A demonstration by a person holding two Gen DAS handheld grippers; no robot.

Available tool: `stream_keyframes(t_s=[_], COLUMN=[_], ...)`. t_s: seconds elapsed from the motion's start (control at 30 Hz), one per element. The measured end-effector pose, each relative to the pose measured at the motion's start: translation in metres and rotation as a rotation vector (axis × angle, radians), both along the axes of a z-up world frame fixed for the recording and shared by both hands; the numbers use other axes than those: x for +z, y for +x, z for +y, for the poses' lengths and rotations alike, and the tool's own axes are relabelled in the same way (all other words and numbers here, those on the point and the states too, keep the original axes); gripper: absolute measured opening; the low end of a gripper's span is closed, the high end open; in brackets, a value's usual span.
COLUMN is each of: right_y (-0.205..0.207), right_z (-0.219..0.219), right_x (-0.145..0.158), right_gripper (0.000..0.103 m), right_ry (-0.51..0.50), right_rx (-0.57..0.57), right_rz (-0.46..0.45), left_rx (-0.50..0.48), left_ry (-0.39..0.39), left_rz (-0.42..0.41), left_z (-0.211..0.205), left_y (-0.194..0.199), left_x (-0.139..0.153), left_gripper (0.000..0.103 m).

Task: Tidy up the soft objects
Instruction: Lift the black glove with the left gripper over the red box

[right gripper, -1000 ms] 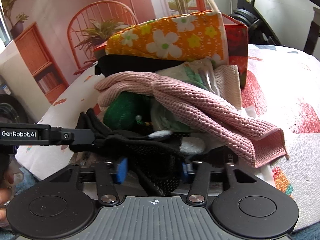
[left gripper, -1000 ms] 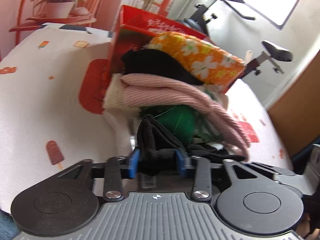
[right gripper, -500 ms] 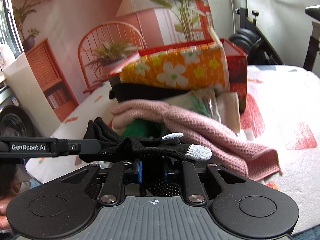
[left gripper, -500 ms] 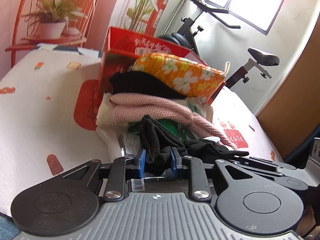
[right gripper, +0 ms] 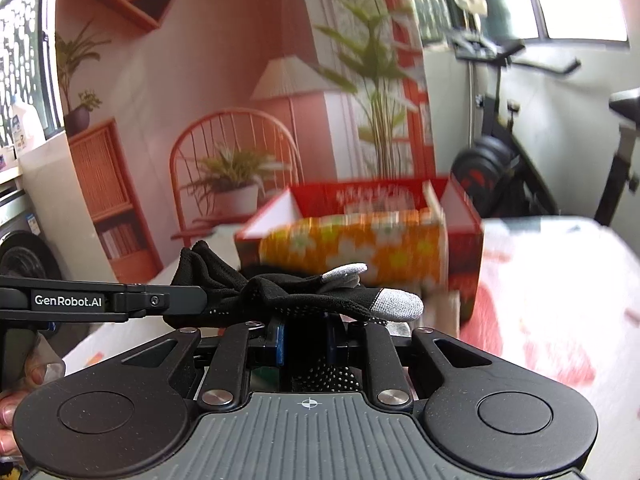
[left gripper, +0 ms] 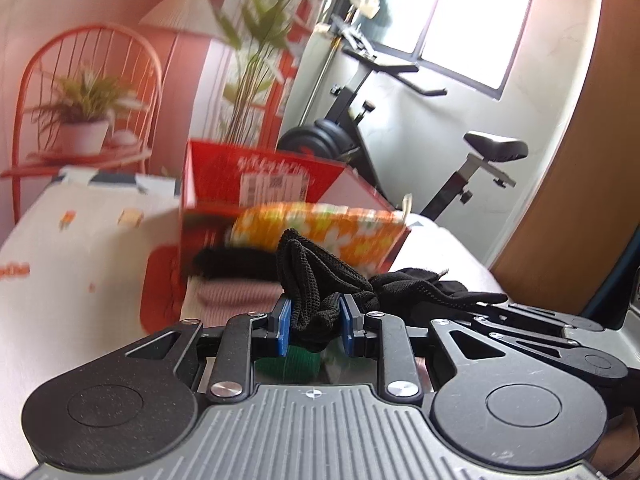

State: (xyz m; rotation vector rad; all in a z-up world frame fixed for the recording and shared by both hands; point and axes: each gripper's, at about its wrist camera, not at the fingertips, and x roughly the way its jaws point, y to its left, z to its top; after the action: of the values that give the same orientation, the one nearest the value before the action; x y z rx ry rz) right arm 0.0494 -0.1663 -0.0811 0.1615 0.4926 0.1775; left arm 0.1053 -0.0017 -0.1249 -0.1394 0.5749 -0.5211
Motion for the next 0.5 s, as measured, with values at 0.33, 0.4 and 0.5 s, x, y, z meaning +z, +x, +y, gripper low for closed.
stream_keyframes(t_s=[0.33, 0.4, 0.5], right_y=[0.084, 0.109, 0.146], right_z=[-0.027, -0.034, -0.041], right_x=[0.062, 0.069, 0.072], right_gripper=[0.017, 0.017, 0.017], right_ry=[-0.086, -0.088, -0.100], right_rx=[0.047, 0.058, 0.073], right_rz=[-0.068, -0.059, -0.036], left_rx=[0.018, 0.020, 0.037], left_ry=[0.000, -0.009, -0.030], left_rz=[-0.071, -0.055, -0.001], left_z=[-0.026, -0.029, -0.032], left_y=[0.072, 0.090, 0.120], left_x=[0.055, 0.058, 0.056], left_gripper=[0.026, 0.026, 0.026])
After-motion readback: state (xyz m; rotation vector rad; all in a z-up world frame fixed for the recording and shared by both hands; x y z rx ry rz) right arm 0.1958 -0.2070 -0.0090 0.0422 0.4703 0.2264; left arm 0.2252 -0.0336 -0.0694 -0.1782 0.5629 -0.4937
